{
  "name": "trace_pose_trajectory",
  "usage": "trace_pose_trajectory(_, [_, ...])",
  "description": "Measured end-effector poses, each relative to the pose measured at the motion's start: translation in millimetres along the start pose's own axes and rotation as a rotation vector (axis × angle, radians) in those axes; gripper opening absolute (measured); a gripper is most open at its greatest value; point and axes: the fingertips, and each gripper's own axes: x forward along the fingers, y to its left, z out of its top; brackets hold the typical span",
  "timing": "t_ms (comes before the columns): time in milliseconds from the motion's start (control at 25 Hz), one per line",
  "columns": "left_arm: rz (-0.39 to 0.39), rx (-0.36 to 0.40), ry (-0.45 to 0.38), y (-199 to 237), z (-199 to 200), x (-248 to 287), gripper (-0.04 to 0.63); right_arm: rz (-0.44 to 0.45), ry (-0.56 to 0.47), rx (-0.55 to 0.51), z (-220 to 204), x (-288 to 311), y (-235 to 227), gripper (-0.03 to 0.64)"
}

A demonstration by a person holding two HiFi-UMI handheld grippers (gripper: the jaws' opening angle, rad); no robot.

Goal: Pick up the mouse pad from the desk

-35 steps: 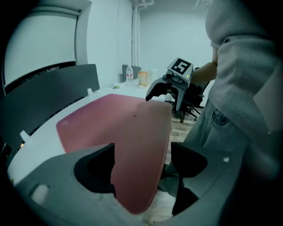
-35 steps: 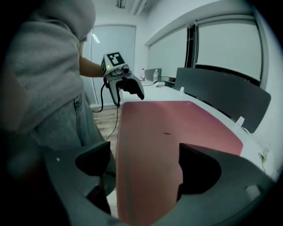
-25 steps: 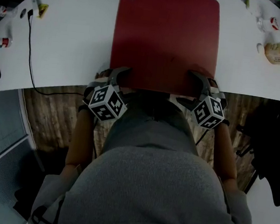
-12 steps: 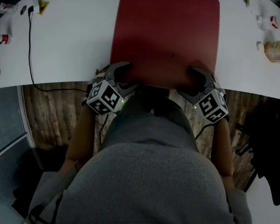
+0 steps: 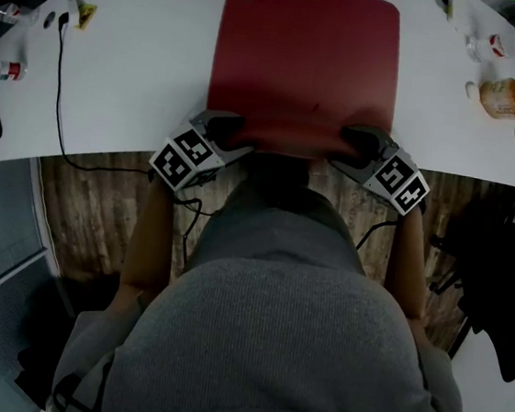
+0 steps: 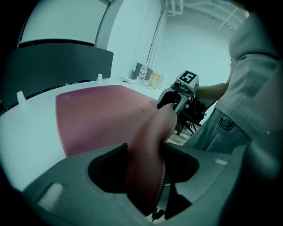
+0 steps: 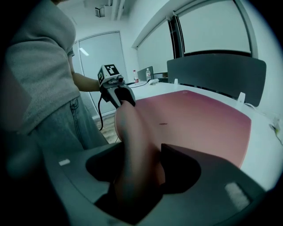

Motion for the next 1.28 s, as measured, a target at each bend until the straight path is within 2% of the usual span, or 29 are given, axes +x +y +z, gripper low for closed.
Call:
trace_pose_trajectory(520, [0.053, -0.095, -0.068, 5, 18, -11, 0.185, -0.126, -0.092, -0.032, 16, -8, -9, 0.143])
trace_pose_trajectory(800, [0.113, -0.144, -0.211, 9, 45, -27, 0.156, -0.2, -0.197, -0.024, 42, -25, -17, 0.091])
trace_pose_trajectory(1280, [0.181, -0.183, -0.413, 10, 102, -60, 0.09, -0.306, -0.358, 0.007, 85, -63, -34, 0.066])
